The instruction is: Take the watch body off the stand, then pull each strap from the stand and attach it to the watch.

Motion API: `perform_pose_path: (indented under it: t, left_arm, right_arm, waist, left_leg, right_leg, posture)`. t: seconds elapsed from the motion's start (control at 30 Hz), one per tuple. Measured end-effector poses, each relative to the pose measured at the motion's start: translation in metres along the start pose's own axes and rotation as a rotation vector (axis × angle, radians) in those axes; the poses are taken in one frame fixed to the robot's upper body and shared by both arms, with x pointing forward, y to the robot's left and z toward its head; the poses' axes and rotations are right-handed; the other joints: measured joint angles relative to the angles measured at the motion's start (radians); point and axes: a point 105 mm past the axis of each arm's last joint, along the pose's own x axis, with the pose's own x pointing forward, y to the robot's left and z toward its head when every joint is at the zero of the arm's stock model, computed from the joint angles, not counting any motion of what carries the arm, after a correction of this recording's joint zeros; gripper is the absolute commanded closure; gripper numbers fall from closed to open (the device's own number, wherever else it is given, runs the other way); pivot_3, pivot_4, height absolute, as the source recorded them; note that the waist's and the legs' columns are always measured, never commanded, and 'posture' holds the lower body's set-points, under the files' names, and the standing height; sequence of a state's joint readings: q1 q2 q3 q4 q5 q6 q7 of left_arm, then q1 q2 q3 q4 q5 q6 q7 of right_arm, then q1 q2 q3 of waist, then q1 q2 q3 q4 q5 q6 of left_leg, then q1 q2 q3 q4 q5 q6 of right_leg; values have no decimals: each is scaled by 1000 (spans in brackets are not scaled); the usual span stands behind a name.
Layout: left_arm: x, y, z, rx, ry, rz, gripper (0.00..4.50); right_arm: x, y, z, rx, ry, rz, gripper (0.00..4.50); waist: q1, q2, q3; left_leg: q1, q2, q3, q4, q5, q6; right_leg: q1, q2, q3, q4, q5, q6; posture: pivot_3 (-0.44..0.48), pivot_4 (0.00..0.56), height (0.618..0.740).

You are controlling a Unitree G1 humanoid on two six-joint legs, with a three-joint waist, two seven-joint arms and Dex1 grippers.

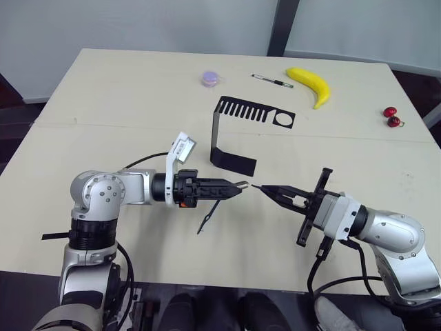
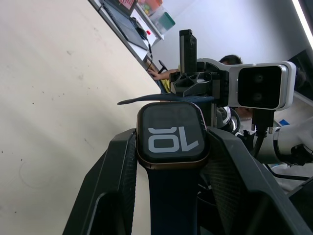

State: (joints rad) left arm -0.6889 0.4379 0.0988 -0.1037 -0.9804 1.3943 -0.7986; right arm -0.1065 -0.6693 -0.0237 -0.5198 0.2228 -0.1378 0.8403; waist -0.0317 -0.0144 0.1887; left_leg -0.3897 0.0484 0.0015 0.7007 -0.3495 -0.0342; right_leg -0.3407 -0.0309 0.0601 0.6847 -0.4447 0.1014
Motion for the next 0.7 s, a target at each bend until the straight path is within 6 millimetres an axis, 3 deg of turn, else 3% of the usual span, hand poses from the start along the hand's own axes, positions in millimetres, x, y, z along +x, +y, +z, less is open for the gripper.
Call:
perform_pose_path:
  t: [0.7]
  left_arm:
    - [2, 6, -7, -11, 4, 34, 2908]
  right_arm:
    - [2, 1, -2, 1, -8, 6, 4500]
  waist:
    - [0, 0, 0]
  left_leg:
    - [0, 0, 0, 0, 0, 0]
  right_leg:
    - [0, 0, 0, 0, 0, 0]
  posture:
    - [0, 150, 740]
